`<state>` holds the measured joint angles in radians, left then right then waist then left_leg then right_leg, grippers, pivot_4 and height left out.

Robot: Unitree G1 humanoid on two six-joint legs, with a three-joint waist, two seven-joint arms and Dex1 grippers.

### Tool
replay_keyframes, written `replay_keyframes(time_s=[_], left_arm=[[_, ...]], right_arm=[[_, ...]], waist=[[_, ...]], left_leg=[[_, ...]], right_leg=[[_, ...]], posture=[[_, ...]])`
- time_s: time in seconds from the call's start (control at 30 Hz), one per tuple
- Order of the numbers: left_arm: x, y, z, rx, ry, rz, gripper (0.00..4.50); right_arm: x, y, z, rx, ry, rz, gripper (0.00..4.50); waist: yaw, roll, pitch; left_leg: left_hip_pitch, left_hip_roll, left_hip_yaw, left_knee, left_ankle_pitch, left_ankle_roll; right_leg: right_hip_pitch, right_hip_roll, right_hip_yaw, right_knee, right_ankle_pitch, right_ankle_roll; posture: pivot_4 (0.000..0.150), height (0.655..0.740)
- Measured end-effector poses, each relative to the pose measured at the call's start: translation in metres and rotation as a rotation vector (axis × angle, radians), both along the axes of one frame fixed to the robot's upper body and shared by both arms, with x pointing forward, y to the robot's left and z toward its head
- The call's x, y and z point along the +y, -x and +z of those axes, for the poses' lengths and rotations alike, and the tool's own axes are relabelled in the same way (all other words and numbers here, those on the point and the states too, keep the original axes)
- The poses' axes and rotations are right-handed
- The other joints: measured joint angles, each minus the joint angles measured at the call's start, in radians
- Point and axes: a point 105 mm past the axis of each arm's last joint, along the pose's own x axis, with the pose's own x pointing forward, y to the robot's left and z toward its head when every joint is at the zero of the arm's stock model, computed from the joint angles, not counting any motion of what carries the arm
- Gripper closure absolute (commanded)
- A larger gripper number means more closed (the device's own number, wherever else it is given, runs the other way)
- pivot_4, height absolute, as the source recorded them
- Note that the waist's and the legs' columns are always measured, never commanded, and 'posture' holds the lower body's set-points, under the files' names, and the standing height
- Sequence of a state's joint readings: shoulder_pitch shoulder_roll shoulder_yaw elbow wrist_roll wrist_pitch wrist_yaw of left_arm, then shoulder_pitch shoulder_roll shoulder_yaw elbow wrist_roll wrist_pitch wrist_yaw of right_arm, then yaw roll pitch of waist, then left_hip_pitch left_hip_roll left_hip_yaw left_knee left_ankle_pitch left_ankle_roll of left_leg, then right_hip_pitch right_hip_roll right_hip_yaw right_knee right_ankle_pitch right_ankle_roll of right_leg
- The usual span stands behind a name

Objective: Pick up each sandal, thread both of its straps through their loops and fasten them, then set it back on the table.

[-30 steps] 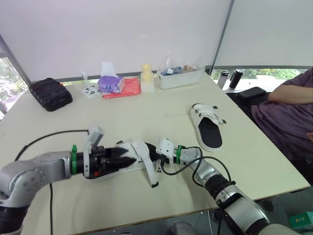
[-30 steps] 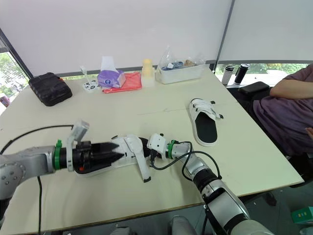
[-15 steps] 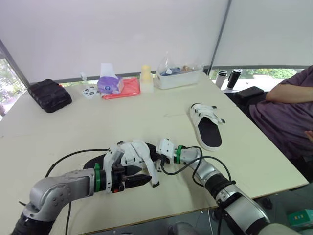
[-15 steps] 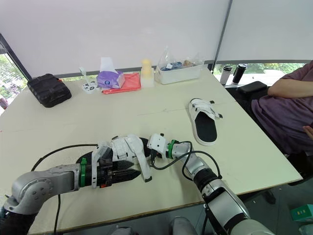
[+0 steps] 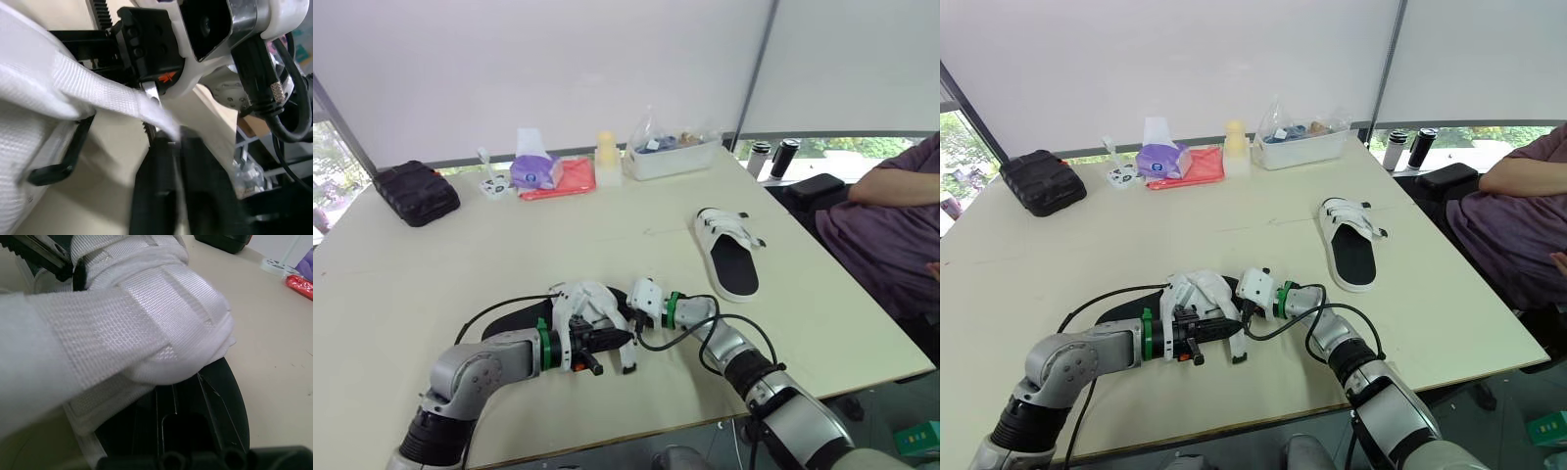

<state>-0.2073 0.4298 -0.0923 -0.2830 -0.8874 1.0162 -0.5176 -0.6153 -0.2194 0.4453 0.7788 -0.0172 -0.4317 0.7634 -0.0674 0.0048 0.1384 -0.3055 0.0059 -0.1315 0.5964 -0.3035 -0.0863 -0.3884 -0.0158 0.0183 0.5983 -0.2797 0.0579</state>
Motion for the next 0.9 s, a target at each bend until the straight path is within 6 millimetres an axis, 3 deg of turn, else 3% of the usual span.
replay_keyframes(time_s=[0.23,0.37,0.47,0.63,0.73,0.9], left_arm=[[0.013,0.007,0.016,0.019,0.030,-0.048,4.44],[0.031,0.002,0.052,-0.035,0.044,-0.086,4.44],[0.037,-0.008,0.075,-0.055,0.049,-0.098,4.44],[0.035,-0.037,0.094,-0.033,0.125,-0.057,4.44],[0.039,-0.052,0.097,-0.031,0.128,-0.019,4.44],[0.045,-0.068,0.078,0.011,0.094,0.001,4.44]], right_arm=[[0.000,0.000,0.000,-0.001,0.000,0.002,4.50],[0.000,0.000,0.000,-0.001,0.000,0.001,4.50],[0.001,0.000,0.000,-0.003,-0.001,0.004,4.50],[0.003,0.001,0.001,-0.006,-0.001,0.011,4.50],[0.004,0.001,0.001,-0.008,0.002,0.017,4.50],[0.004,0.001,0.001,-0.011,0.006,0.017,4.50]], waist=[[-0.002,0.000,0.000],[-0.001,-0.001,0.000],[-0.002,-0.001,0.000],[-0.002,-0.004,0.000],[-0.003,-0.007,-0.002],[-0.003,-0.007,-0.002]], left_leg=[[0.001,0.000,0.000,0.000,0.000,0.000],[0.001,-0.001,-0.001,0.000,0.000,0.000],[0.001,-0.002,-0.002,0.000,0.000,0.000],[0.001,-0.007,-0.003,0.000,0.001,0.001],[0.003,-0.011,-0.003,0.000,0.001,0.002],[0.003,-0.011,-0.004,0.000,0.001,0.001]], right_leg=[[-0.001,0.000,-0.001,0.000,0.000,0.000],[-0.001,0.001,-0.001,0.000,0.000,0.000],[-0.001,0.001,-0.001,0.000,0.000,0.000],[0.000,0.001,0.003,0.006,0.000,0.000],[-0.001,0.000,0.005,0.014,0.000,0.000],[-0.001,0.001,0.006,0.015,0.000,0.000]], posture=[[0.150,0.7400],[0.150,0.7400],[0.150,0.7400],[0.150,0.7400],[0.150,0.7400],[0.150,0.7400]])
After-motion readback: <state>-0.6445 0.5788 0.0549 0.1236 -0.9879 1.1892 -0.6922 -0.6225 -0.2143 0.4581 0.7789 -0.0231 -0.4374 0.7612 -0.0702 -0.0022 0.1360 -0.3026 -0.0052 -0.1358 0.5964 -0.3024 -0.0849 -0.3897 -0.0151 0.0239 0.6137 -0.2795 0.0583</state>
